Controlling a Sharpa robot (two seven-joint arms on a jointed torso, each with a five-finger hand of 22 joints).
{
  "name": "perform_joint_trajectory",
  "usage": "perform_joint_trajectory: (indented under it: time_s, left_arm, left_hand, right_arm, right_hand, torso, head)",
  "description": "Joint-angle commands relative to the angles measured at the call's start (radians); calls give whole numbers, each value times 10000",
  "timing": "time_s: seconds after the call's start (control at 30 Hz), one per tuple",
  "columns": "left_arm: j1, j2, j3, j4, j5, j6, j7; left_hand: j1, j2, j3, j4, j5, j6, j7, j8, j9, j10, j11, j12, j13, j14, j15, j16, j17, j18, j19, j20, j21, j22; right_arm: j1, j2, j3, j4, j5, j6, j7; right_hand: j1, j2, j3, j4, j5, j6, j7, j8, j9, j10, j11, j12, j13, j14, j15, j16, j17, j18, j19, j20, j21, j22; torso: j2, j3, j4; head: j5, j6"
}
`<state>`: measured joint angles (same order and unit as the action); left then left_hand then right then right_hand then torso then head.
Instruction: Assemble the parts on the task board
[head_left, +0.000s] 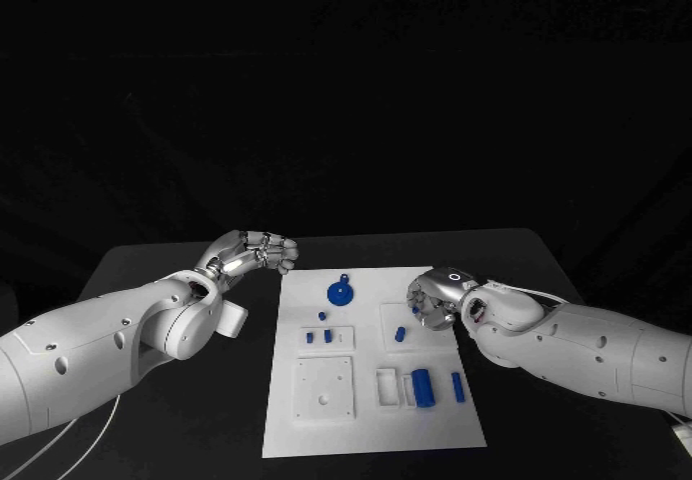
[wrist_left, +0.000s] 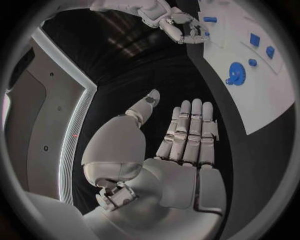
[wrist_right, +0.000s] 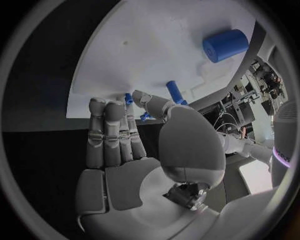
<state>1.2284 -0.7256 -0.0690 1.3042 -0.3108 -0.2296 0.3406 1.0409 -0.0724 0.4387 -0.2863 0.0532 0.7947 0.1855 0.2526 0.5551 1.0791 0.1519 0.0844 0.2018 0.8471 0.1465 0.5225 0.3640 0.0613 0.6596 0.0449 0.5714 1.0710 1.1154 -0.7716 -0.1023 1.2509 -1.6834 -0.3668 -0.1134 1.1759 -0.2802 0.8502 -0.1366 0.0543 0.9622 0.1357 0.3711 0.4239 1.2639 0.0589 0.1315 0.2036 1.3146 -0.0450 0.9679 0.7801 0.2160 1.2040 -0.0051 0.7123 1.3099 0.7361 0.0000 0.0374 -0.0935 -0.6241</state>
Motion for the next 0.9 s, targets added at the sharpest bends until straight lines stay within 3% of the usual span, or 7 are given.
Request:
perform_joint_trajectory:
  time_s: [0.03, 0.5, 0.9]
  left_arm:
    - [7, 4, 8, 32, 92, 142, 45]
    - [7, -31, 8, 44, 92, 153, -25]
    - [8, -55, 7, 44, 92, 142, -53]
  left_hand:
    - [18, 41, -71, 13, -27, -37, 61, 40, -18, 36, 43, -59, -13, 63, -12, -38, 16, 184, 53, 0, -57, 18]
    - [10, 42, -79, 8, -27, -53, 69, 35, -31, 18, 53, -77, -40, 78, -13, -65, 26, 186, 54, 0, -68, 28]
    - [16, 37, -80, 3, -27, -61, 72, 33, -37, 9, 59, -86, -56, 85, -14, -80, 32, 188, 54, -1, -75, 34]
  right_arm:
    - [-78, 92, -46, -11, -330, 334, -161]
    - [-134, 280, -174, -53, -1011, 584, -704]
    - [-134, 328, -211, 2, -1441, 432, -1009]
  right_hand:
    - [31, 47, 49, 16, -56, 78, -22, 32, 5, 79, 9, 2, 3, -18, -78, 79, -13, 458, 48, -55, 44, 159]
    - [91, 217, 137, -153, -56, 353, -146, 168, 72, 319, -89, 52, 124, 60, -174, 302, 47, 458, 190, -55, 241, 201]
    - [153, 369, 273, -372, -55, 717, -294, 317, 152, 689, -241, 152, 303, 132, -323, 734, 197, 458, 385, -97, 634, 213]
  torso:
    - [9, 2, 5]
    - [1, 2, -6]
    - [0, -5, 2]
  head:
    - [-5, -25]
    - [-15, -86]
    - [-18, -123]
